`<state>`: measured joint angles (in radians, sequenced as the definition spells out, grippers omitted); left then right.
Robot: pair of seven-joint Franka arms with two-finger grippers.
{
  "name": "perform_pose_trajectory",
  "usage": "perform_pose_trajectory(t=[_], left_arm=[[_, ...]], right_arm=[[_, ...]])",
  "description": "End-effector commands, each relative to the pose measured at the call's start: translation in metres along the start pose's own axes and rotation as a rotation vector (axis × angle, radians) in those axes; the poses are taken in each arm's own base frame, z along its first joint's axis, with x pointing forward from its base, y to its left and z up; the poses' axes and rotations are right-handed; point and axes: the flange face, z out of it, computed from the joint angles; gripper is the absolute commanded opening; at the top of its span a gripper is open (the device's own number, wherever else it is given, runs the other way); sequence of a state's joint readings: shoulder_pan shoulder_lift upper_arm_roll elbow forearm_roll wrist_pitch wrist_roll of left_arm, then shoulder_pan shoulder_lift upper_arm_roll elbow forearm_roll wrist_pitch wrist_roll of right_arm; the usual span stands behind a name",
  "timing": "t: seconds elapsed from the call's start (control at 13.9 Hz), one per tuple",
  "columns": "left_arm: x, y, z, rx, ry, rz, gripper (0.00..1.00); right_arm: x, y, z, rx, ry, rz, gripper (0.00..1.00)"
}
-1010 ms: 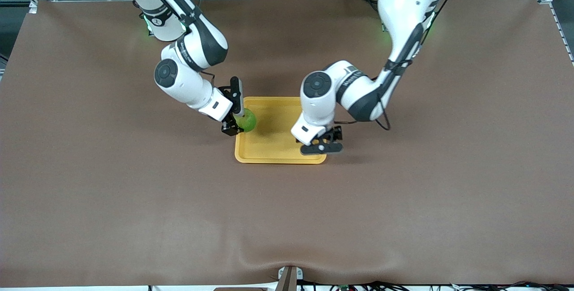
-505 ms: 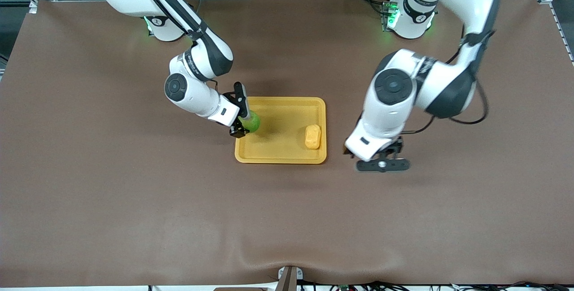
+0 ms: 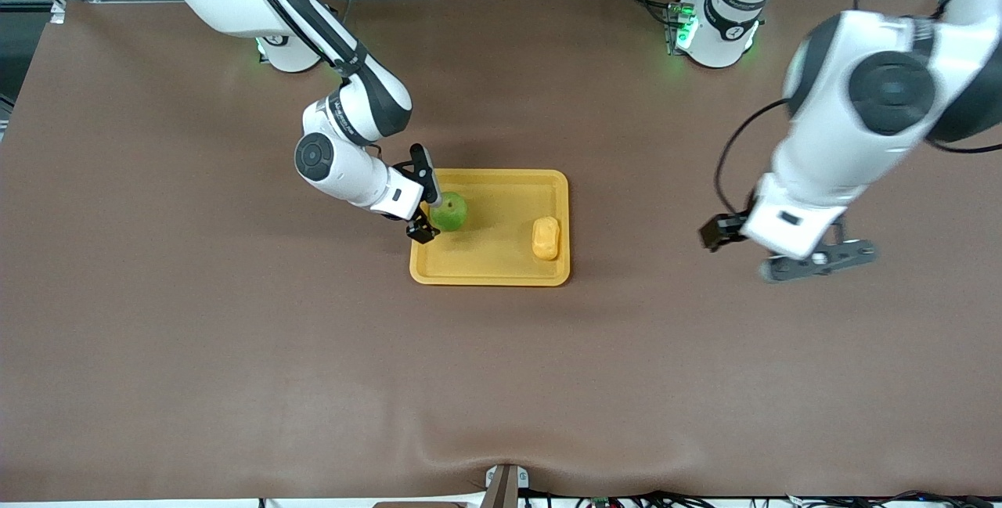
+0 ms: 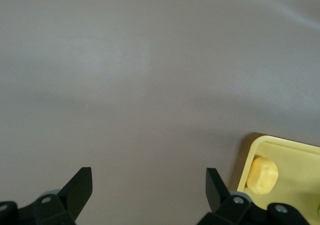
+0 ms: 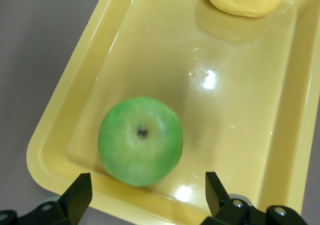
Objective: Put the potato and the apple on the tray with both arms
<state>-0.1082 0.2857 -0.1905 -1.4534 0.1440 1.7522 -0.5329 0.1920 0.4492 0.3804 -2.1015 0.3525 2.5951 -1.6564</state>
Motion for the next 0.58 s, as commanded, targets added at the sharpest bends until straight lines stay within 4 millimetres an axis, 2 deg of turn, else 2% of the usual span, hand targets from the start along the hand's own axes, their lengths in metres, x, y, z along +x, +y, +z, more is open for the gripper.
perform_pose_trajectory(t=[0.0, 0.14, 0.22, 0.36, 0.5], left_arm=[[-0.001, -0.029, -0.011, -0.024, -0.040, -0.038, 1.00], [-0.004, -0.040, -0.026, -0.021, -0.029, 0.007, 1.00], [-0.003, -0.047, -0.027, -0.017, -0.038, 0.045, 1.00], [0.001, -0.077, -0.037, -0.013, -0.039, 0.065, 1.00], [0.003, -0.095, -0.042, -0.010, -0.043, 0.117, 1.00]], right_arm=[[-0.023, 0.011, -0.020, -0.032, 0.013, -0.027, 1.00], [-0.051, 0.020, -0.047, -0.081, 0.005, -0.052, 1.00], [-0.063, 0.028, -0.061, -0.110, 0.004, -0.071, 1.00], [-0.084, 0.042, -0.084, -0.158, -0.003, -0.100, 1.00], [-0.124, 0.045, -0.110, -0.115, 0.021, -0.070, 1.00]])
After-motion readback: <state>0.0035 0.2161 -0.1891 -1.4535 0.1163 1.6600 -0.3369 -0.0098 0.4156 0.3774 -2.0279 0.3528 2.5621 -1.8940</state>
